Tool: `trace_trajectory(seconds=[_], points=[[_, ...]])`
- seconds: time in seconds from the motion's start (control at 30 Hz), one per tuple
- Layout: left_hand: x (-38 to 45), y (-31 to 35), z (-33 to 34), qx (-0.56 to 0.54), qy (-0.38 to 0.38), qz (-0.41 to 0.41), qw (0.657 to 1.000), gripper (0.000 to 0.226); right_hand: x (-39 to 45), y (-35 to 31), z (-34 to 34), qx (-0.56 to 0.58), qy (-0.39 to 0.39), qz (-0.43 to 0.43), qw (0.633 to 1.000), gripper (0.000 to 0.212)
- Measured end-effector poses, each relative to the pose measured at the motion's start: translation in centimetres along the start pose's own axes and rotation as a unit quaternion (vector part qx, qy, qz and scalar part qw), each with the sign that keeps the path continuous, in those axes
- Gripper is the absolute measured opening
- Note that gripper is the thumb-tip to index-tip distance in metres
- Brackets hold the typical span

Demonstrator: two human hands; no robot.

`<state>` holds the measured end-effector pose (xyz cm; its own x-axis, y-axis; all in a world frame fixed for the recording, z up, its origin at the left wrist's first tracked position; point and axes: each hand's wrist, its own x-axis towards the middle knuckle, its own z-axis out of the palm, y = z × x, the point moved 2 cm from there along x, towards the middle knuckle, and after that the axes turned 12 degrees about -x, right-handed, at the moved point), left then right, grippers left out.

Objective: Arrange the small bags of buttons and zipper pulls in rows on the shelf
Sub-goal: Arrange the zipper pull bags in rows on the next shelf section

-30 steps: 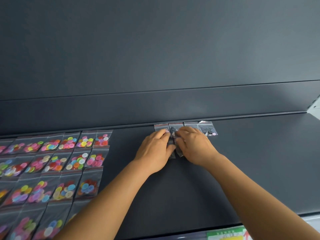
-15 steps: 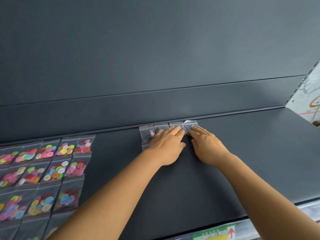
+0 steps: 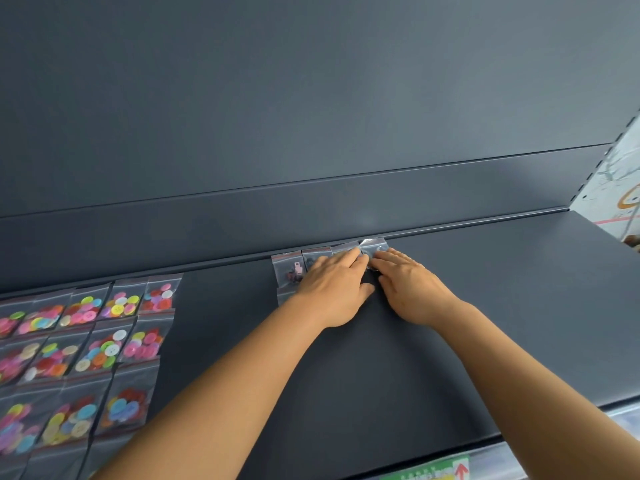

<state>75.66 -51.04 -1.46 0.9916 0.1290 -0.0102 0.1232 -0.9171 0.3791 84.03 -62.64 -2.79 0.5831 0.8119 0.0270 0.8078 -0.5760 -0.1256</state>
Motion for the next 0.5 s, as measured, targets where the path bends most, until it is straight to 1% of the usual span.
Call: trace_trajectory(seconds=[0.1,0.27,0.5], points=[[0.33,-0.38,0.18,0.004,-0.018,-0.004,1.0,0.05,0.07,-0.04,-0.08,-0.003,0.004,0.007,1.0,0.035],[0.39,-0.53,0.04,0.004,-0.011,0.01,1.0,0.041,0.11,-0.2,0.03,-0.014,0.004,0.008,1.0,0.035],[0.42,-0.45,-0.08,0.004,-0.014,0.009,1.0,0.041,0.28,-0.25,-0.27,-0.035,-0.004,-0.001,0.999,0.039]])
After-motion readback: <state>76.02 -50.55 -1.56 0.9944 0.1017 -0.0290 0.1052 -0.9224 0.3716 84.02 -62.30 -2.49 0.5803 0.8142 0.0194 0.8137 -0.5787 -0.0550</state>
